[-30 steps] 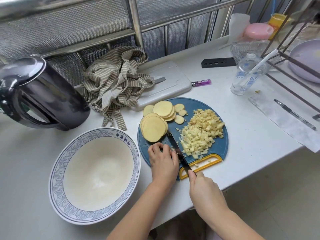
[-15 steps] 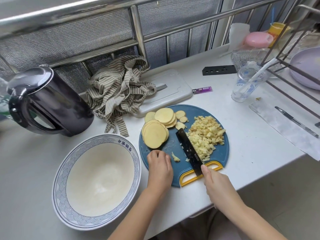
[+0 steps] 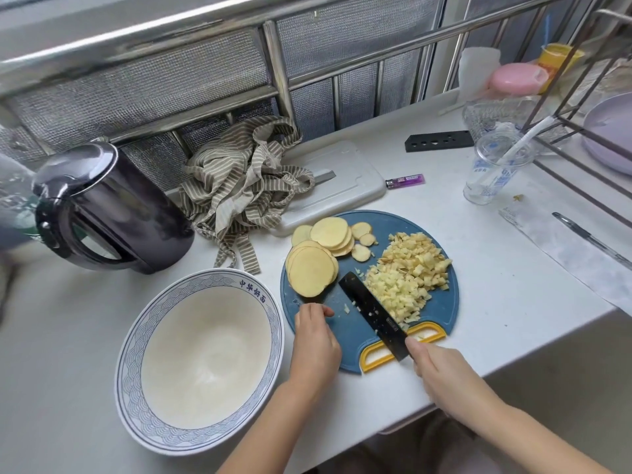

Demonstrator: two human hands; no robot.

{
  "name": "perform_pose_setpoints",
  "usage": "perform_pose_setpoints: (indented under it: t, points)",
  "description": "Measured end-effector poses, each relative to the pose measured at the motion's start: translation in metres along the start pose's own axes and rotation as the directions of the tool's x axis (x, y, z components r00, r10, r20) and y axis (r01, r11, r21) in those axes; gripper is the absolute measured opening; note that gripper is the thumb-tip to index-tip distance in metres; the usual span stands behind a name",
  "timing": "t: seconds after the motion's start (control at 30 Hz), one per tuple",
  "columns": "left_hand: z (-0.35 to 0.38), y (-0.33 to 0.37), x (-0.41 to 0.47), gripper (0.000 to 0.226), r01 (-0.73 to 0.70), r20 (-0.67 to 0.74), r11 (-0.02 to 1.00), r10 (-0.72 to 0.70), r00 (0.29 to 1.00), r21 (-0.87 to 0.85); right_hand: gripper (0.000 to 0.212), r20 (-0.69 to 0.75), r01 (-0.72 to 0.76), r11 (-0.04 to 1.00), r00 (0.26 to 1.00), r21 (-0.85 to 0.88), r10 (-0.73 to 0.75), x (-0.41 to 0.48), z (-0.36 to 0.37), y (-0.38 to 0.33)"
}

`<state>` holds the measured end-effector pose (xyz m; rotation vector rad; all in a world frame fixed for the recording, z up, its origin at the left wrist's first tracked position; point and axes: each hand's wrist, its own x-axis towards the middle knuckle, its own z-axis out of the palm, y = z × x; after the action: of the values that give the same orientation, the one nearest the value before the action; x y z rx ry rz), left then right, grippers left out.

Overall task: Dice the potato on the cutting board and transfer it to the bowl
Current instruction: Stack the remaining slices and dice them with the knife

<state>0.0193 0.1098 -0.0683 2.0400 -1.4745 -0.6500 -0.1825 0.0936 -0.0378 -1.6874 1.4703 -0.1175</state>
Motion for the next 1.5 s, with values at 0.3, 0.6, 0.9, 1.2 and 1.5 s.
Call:
perform_pose_setpoints:
  t: [0.3, 0.6, 0.9, 1.2, 1.5]
  points:
    - [0.015, 0.014, -0.01, 0.017, -0.241, 0.099, 0.97, 0.238, 0.966, 0.018, 0.055, 0.065, 0.13, 0.979, 0.99, -0.16, -0.121, 0.042, -0.047, 0.0]
    - [0.027, 0.037, 0.021, 0.026, -0.687, 0.438, 0.709, 0.574, 0.692, 0.156, 0.049, -0.068, 0.048, 0.99, 0.997, 0.129, -0.04, 0.047, -0.097, 0.002]
    - [0.026, 0.053, 0.042, 0.011, -0.9, 0.538, 0.396, 0.726, 0.428, 0.181, 0.05, -0.173, 0.035, 0.983, 0.985, 0.18, -0.004, 0.037, -0.109, 0.017]
    - [0.04, 0.053, 0.05, 0.011, -0.928, 0.566, 0.311, 0.735, 0.373, 0.207, 0.052, -0.253, 0.065, 0.96, 0.967, 0.274, 0.006, 0.036, -0.107, 0.026]
    - [0.03, 0.044, 0.048, 0.02, -0.938, 0.613, 0.3, 0.713, 0.341, 0.172, 0.053, -0.227, 0.045, 0.958, 0.974, 0.284, 0.021, 0.038, -0.106, 0.033]
